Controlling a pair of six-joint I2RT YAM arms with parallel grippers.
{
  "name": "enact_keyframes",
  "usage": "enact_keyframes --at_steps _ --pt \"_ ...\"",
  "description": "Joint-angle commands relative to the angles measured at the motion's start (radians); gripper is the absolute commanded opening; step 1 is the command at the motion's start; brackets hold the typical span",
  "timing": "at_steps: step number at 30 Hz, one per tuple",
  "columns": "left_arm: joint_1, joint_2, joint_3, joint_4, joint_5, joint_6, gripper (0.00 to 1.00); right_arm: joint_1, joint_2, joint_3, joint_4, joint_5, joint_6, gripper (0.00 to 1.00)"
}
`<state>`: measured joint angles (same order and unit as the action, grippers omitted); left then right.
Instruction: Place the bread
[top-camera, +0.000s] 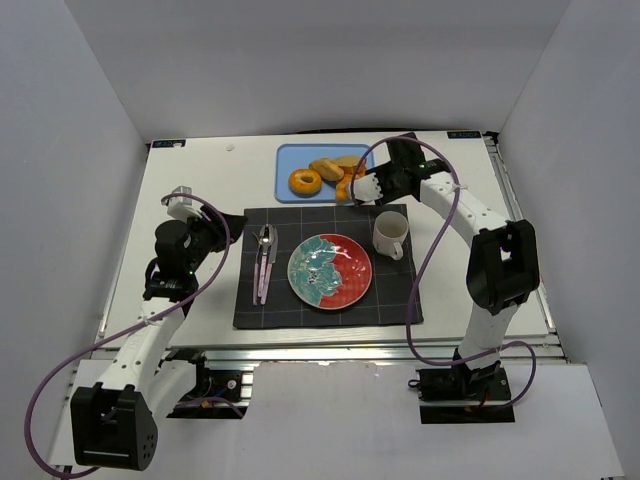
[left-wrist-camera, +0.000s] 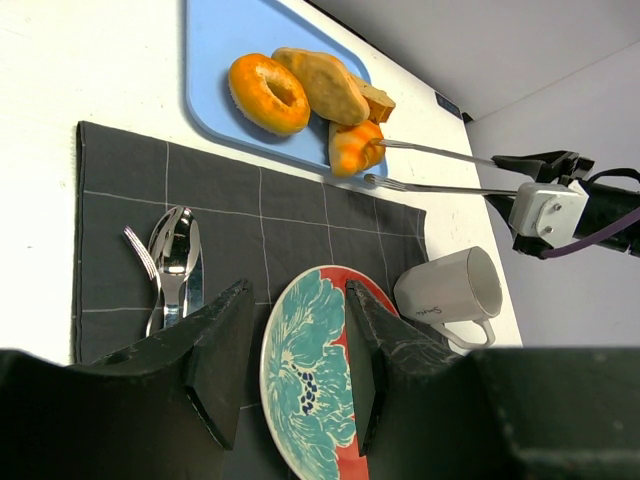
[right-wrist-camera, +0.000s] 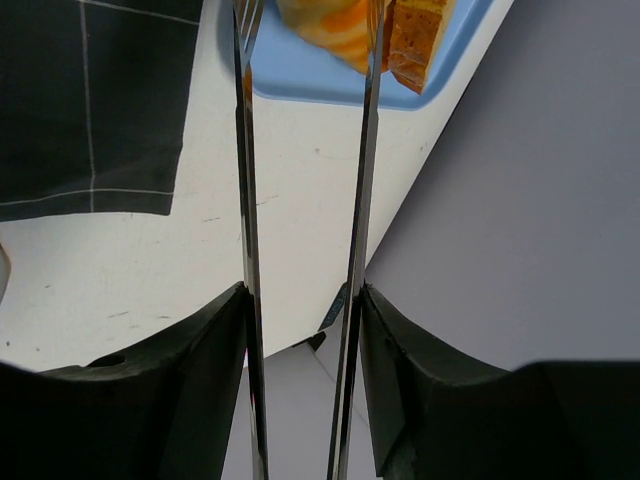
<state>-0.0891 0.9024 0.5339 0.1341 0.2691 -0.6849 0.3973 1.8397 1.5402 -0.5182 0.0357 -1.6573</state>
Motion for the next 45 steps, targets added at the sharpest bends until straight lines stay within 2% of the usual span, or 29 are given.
enact_keyframes --at_steps 1,11,17,29,33,39,45 --pt "-0.006 -0.016 0.001 -0.008 -0.014 0.010 0.51 0.009 -0.008 -0.009 0.084 0.007 -0.001 0.52" --pt "-0.006 -0.016 0.000 -0.007 -0.016 0.008 0.51 0.023 0.001 -0.032 0.092 0.036 -0.015 0.52" --pt "-0.006 -0.020 -0.003 -0.010 -0.016 0.008 0.51 0.032 0.023 -0.023 0.064 0.058 -0.018 0.47" --pt "-0.006 -0.028 -0.003 -0.013 -0.018 0.007 0.51 0.038 0.046 0.008 0.020 0.082 0.013 0.19" --pt "-0.006 -0.033 -0.005 -0.017 -0.021 0.007 0.51 0.037 0.044 0.024 0.014 0.072 0.031 0.05" --pt "-0.006 -0.043 -0.006 -0.024 -0.022 0.007 0.51 0.028 0.007 0.093 0.018 0.017 0.089 0.00" --pt "-0.005 -0.042 -0.003 -0.018 -0.021 0.004 0.51 0.020 -0.051 0.106 -0.022 -0.026 0.149 0.00"
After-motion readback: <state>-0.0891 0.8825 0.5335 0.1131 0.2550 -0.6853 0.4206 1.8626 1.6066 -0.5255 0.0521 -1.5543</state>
